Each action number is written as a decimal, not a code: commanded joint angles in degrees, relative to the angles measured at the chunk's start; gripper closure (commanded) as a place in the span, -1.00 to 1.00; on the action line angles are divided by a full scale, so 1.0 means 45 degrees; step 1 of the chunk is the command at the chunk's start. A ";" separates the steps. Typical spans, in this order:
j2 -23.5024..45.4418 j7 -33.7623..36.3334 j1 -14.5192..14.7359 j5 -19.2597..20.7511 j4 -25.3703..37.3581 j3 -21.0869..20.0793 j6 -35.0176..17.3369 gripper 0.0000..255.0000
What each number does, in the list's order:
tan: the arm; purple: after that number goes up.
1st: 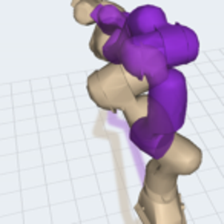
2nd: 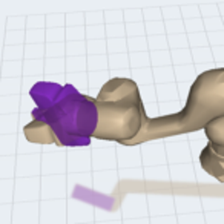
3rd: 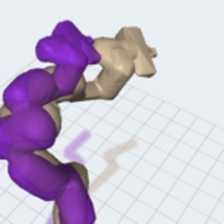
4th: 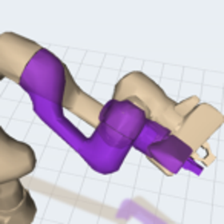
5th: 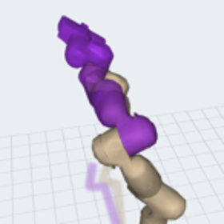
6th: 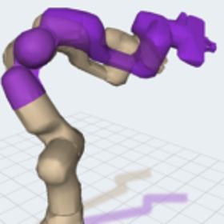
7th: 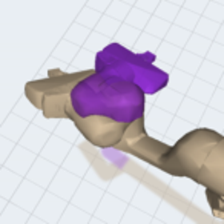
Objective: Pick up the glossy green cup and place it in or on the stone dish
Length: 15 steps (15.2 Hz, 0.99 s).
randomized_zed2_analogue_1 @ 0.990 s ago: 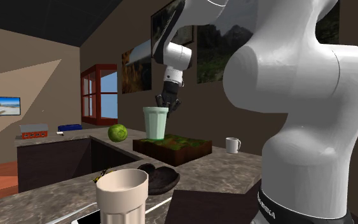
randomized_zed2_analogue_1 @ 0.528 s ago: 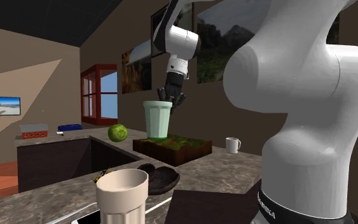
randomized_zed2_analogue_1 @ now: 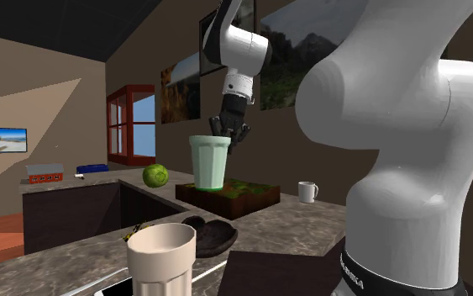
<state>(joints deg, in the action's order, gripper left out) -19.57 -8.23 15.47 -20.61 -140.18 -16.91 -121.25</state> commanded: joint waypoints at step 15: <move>0.1698 -0.0557 0.0116 -0.0378 -0.1376 -0.0332 -0.3050 1.00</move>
<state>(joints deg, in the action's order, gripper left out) -12.43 -10.44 15.95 -22.13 -145.84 -18.35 -133.90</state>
